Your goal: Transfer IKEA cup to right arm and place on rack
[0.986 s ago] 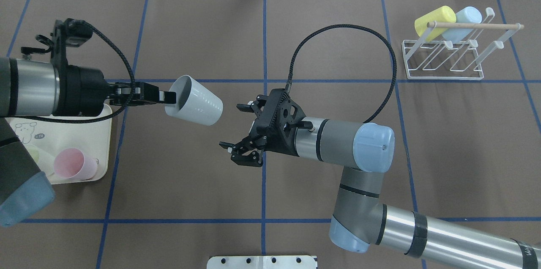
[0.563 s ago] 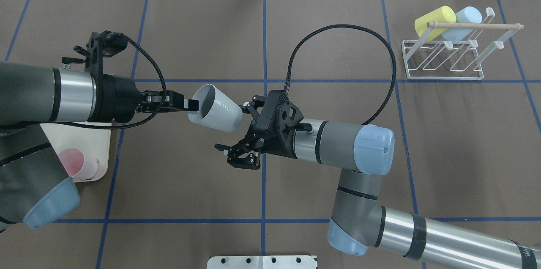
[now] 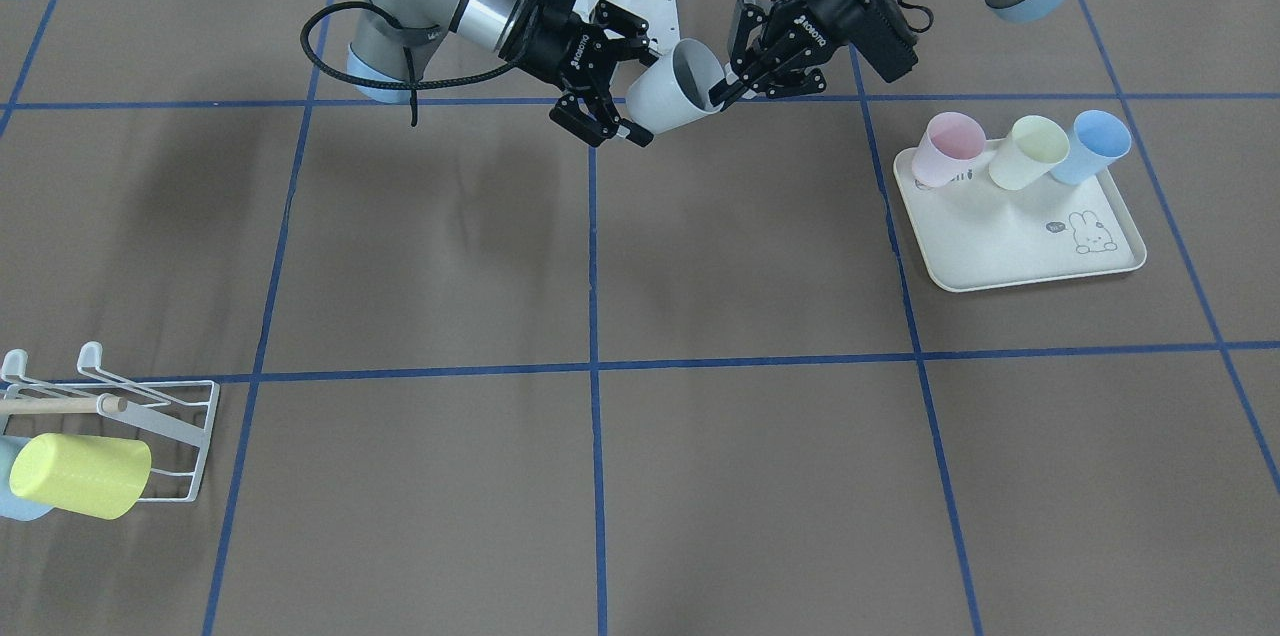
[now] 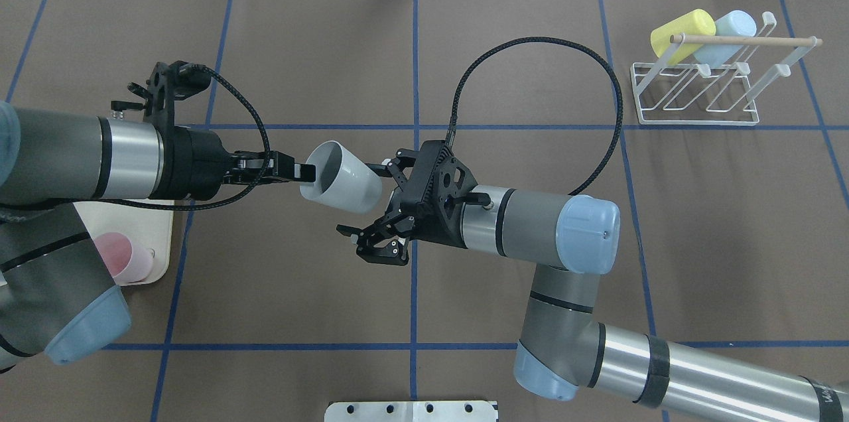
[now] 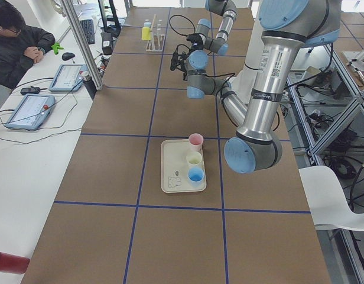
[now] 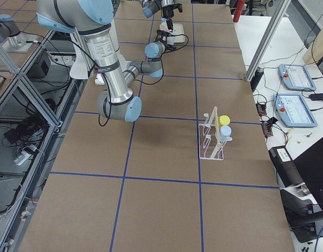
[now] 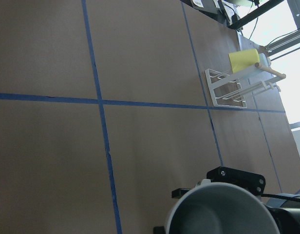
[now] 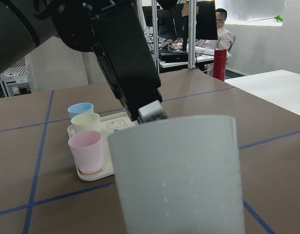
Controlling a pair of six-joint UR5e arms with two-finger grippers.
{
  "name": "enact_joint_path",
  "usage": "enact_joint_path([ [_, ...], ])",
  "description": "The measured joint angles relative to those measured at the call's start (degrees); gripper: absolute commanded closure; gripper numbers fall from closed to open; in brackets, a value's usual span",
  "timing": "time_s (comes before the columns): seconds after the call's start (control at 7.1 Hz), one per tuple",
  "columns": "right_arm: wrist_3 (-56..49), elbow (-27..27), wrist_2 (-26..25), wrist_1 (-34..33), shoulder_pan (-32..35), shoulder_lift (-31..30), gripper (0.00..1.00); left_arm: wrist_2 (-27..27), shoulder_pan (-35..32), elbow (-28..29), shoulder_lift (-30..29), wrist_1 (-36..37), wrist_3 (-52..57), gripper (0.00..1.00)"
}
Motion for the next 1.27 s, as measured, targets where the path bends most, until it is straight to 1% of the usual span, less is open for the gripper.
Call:
enact_joint_path([
  [0.14,0.0,0.1,0.0,0.0,0.0,0.0,0.28,0.0,0.1,0.0,0.0,0.0,0.0,1.0],
  [0.42,0.0,0.1,0.1,0.0,0.0,0.0,0.58,0.0,0.2,0.0,0.1,0.0,0.0,1.0],
  [0.56,0.0,0.2,0.1,0.0,0.0,-0.1,0.72,0.0,0.2,0.0,0.2,0.0,0.1,0.68],
  [0.7,0.0,0.2,0.1,0.3,0.0,-0.2,0.75,-0.1,0.2,0.0,0.2,0.0,0.2,0.01],
  [0.84,0.0,0.2,0.1,0.6,0.0,-0.5,0.78,-0.1,0.2,-0.1,0.3,0.0,0.3,0.0],
  [1.13,0.1,0.2,0.1,1.0,0.1,-0.8,0.97,-0.1,0.0,-0.4,0.5,-0.1,0.6,0.0],
  [1.27,0.1,0.2,0.1,0.9,0.1,-1.0,1.0,-0.1,-0.5,-0.6,0.9,0.0,0.6,0.0],
])
